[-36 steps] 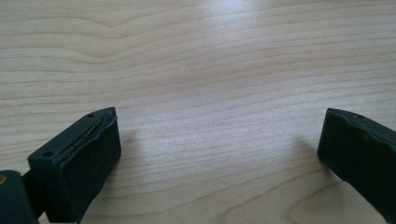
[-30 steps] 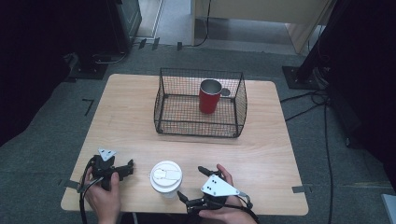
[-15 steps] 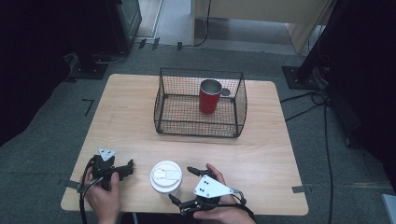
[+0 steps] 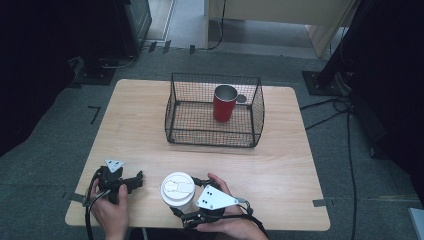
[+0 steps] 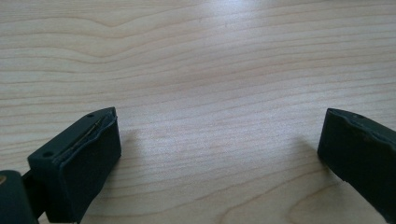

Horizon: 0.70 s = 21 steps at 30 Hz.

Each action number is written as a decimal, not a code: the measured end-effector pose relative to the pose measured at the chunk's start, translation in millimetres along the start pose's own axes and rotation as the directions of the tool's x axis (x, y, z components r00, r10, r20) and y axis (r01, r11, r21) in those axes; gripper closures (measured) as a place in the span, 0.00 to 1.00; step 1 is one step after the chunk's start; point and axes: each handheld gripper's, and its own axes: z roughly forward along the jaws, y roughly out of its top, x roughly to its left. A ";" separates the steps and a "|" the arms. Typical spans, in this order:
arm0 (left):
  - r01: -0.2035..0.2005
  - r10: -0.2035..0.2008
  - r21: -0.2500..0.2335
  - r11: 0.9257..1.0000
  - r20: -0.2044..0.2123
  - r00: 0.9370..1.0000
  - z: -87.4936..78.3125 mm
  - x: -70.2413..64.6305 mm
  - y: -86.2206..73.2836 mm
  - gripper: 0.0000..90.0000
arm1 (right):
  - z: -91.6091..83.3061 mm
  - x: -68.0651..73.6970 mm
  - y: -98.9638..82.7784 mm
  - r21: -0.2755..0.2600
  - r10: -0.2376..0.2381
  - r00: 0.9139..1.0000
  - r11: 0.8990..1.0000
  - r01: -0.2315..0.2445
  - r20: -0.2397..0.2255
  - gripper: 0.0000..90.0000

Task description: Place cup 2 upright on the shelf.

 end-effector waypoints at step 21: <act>0.000 0.000 0.000 1.000 0.000 1.000 0.0 0.0 0.0 0.00 | 19.3 6.8 2.9 -0.029 0.000 0.999 1.000 0.001 0.038 0.18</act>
